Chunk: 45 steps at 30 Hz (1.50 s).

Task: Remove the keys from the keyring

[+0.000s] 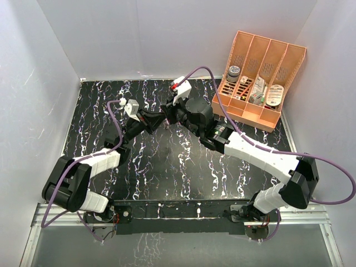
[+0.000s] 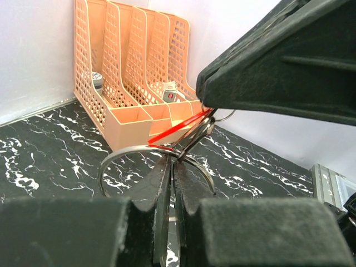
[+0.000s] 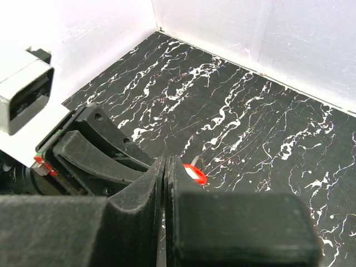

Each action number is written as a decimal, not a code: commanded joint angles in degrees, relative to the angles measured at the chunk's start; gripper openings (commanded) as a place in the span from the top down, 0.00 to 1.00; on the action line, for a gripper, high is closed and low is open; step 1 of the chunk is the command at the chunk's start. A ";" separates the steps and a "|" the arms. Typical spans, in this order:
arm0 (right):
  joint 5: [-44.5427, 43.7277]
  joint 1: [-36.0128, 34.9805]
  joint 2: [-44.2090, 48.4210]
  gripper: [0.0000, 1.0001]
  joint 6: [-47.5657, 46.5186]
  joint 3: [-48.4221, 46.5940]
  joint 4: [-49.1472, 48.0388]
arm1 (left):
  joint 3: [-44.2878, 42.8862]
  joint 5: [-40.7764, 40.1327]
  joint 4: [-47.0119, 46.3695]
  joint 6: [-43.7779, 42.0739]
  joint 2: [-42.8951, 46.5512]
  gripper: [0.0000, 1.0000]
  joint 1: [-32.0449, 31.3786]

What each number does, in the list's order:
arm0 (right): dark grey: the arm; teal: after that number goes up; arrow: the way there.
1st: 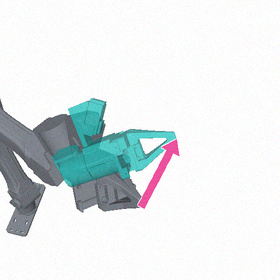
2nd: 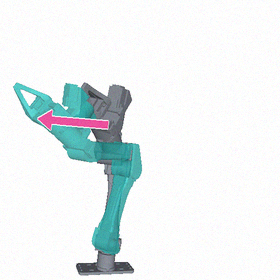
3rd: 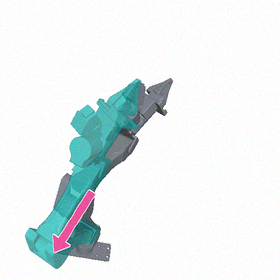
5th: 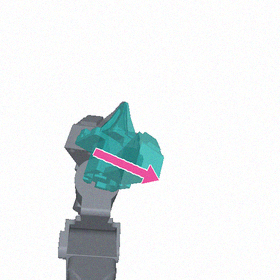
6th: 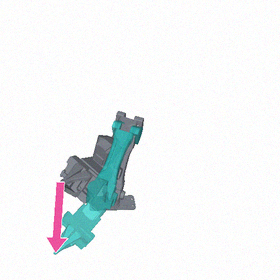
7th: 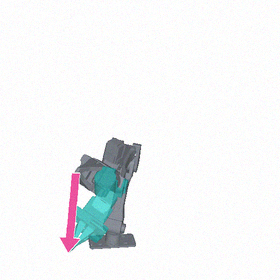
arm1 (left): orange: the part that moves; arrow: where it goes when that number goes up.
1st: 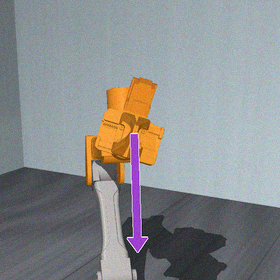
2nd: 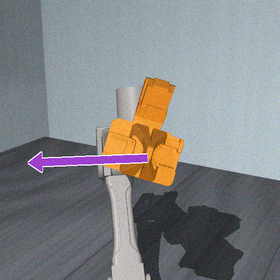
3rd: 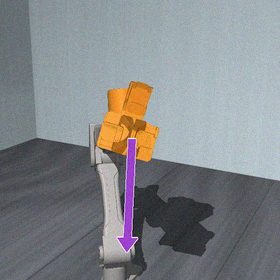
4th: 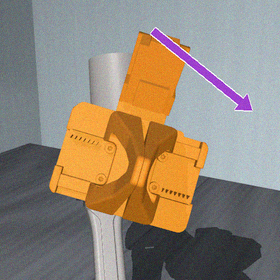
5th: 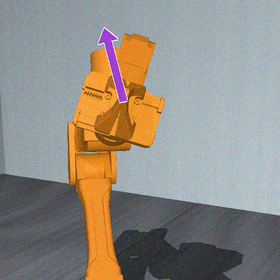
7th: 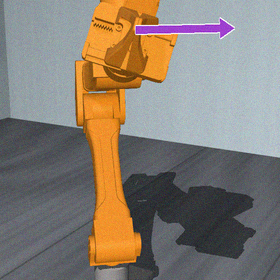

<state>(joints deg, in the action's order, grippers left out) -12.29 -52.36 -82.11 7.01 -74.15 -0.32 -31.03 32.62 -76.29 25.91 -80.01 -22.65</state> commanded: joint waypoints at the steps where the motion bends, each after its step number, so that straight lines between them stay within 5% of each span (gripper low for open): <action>1: 0.39 -0.46 2.26 1.00 0.55 -1.00 -4.95 | -0.26 1.96 -3.66 -0.43 -0.70 0.95 -0.22; 16: 3.26 -0.64 2.39 1.00 1.69 -1.49 -4.05 | 0.46 -0.62 -9.54 -0.67 -3.27 0.75 -0.31; 28: 6.08 -0.60 3.45 1.00 3.07 -2.44 -3.84 | 1.93 5.33 -25.99 4.88 -9.26 0.55 -0.28; 43: 11.75 -0.68 5.49 1.00 5.42 -1.75 -5.15 | -4.97 5.62 -26.11 14.49 -8.48 0.55 -0.28; 45: 12.13 -0.67 5.83 1.00 5.47 -1.67 -5.43 | -5.61 5.76 -26.10 14.77 -8.02 0.63 -0.28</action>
<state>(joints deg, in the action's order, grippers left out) -2.46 -52.77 -79.13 11.38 -74.15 -0.73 -33.82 37.71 -90.45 38.26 -89.80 -22.72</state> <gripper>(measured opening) 0.009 0.442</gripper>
